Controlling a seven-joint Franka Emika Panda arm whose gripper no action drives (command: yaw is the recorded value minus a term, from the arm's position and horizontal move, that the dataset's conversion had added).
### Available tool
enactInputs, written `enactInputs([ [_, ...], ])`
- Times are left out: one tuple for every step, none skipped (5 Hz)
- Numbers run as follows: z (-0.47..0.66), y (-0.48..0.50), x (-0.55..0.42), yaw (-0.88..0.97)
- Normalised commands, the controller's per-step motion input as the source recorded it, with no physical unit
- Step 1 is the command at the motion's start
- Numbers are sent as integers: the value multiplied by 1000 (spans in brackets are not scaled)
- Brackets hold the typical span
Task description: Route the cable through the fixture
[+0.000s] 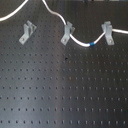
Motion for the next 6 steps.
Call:
enactInputs([
  [13, -10, -8, 0],
  [11, 0, 0, 0],
  [226, 252, -14, 671],
  [344, 371, 142, 426],
  [425, 394, 246, 320],
  [270, 335, -62, 360],
])
